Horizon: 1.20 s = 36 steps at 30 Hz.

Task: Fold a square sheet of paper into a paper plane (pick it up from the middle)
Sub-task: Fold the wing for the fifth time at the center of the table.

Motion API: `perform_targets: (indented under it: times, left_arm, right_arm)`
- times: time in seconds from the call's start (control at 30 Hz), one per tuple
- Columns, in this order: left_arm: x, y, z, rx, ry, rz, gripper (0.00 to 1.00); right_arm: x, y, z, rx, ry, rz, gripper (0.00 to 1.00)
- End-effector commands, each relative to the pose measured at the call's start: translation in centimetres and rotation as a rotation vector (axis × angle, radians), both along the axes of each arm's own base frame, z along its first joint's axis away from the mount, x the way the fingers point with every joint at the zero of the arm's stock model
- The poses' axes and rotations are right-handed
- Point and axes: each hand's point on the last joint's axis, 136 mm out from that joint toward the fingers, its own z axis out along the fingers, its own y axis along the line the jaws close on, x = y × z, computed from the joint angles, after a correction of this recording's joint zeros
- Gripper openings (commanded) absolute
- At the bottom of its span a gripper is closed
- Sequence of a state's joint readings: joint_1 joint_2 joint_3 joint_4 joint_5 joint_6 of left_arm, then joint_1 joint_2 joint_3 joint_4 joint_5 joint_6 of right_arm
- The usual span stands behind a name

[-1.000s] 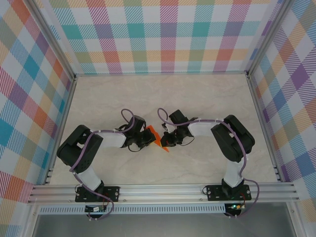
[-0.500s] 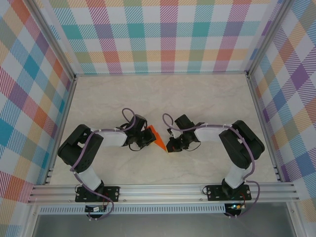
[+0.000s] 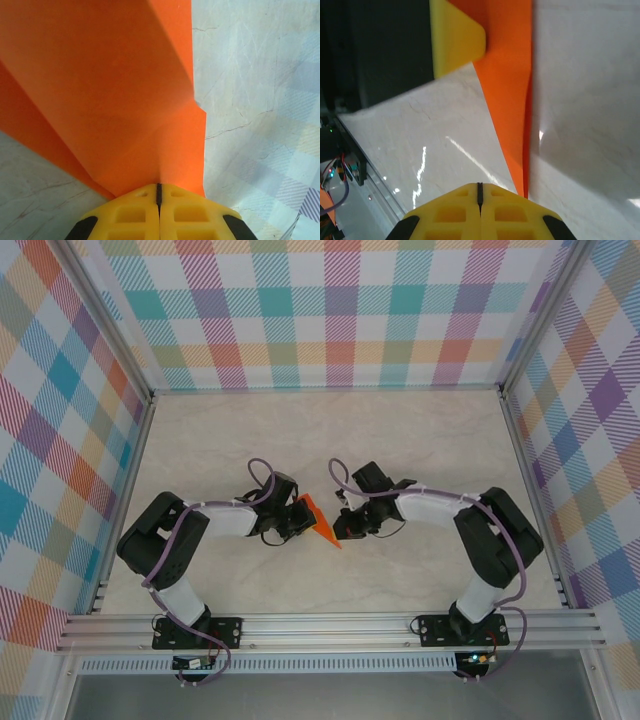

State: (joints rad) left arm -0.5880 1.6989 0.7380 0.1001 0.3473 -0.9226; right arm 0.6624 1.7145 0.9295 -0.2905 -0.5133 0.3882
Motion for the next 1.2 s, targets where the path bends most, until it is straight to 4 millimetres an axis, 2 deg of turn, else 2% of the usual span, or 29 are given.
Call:
perform_targets:
  times: [0.0, 0.17, 0.3, 0.4, 0.5, 0.57, 0.83, 1.03, 1.17]
  left_arm:
    - [-1.9, 2.7, -3.1, 0.139, 0.081, 0.011, 0.05]
    - [-1.6, 2.2, -2.5, 0.117, 0.063, -0.005, 0.06]
    - [-1.2, 1.5, -1.6, 0.096, 0.032, -0.033, 0.06]
    - [-0.8, 0.5, -0.1, 0.049, -0.016, -0.077, 0.06]
    - [-1.0, -0.5, 1.3, 0.010, -0.051, -0.102, 0.07]
    - [-1.5, -1.0, 1.6, 0.015, -0.066, -0.121, 0.07]
    - [-2.4, -1.9, 0.1, 0.036, -0.049, -0.154, 0.07]
    - [-2.9, -0.8, -1.5, 0.090, -0.028, -0.148, 0.06]
    - [-2.6, 0.2, -2.2, 0.132, -0.045, -0.153, 0.06]
  right_arm:
    - [0.8, 1.8, -0.5, 0.041, 0.026, 0.005, 0.03]
    - [0.6, 1.8, -2.4, 0.018, 0.060, 0.006, 0.03]
    - [0.1, 0.7, -4.1, -0.046, 0.079, 0.005, 0.02]
    - [-0.4, -0.2, -5.2, -0.094, 0.095, 0.001, 0.02]
    - [-0.4, -0.4, -5.5, -0.111, 0.095, -0.001, 0.02]
    - [-0.3, -0.4, -5.5, -0.115, 0.096, -0.004, 0.02]
    - [-0.4, -0.5, -5.9, -0.124, 0.108, -0.005, 0.01]
    - [-0.8, -1.1, -6.5, -0.155, 0.124, -0.009, 0.02]
    - [-1.4, -2.1, -7.4, -0.203, 0.135, -0.006, 0.02]
